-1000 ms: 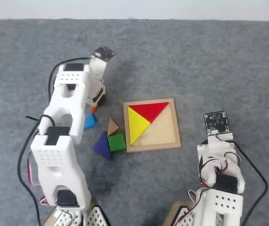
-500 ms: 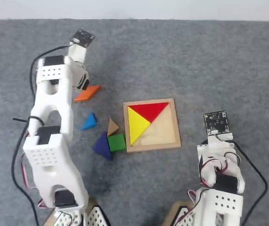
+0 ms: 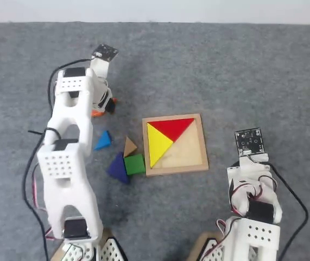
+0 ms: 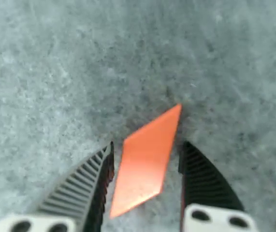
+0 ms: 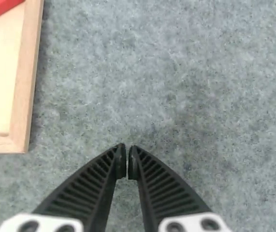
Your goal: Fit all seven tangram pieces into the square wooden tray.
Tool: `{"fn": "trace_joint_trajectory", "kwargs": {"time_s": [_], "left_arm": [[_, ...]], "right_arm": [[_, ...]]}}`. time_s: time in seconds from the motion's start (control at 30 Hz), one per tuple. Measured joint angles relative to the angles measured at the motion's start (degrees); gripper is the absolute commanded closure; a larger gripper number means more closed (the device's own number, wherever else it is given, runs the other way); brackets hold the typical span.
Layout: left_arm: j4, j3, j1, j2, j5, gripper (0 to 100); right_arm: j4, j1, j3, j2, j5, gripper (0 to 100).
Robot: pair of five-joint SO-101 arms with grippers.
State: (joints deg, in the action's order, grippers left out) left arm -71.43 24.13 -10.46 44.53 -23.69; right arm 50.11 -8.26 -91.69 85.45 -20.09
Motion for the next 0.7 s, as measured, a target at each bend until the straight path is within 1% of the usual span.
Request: {"fn": "trace_joint_trajectory", "kwargs": {"time_s": [0.07,0.23,0.43,0.53,0.7], "left_arm": [[-2.73,5.19,-0.09,3.25,0.00,81],[-11.25,19.78,-0.70,11.78,0.18,93],[-24.35,38.42,-0.70,21.27,-3.16,98],[-26.55,44.40,-0.70,24.35,-3.52,99],[-26.99,46.07,-0.53,24.97,-3.60,99]], "right_arm": [[0.00,0.00,0.00,0.00,0.00,97.6],[0.00,0.00,0.00,0.00,0.00,97.6],[0.00,0.00,0.00,0.00,0.00,97.6],[0.00,0.00,0.00,0.00,0.00,97.6],[0.00,0.00,0.00,0.00,0.00,97.6]]}}
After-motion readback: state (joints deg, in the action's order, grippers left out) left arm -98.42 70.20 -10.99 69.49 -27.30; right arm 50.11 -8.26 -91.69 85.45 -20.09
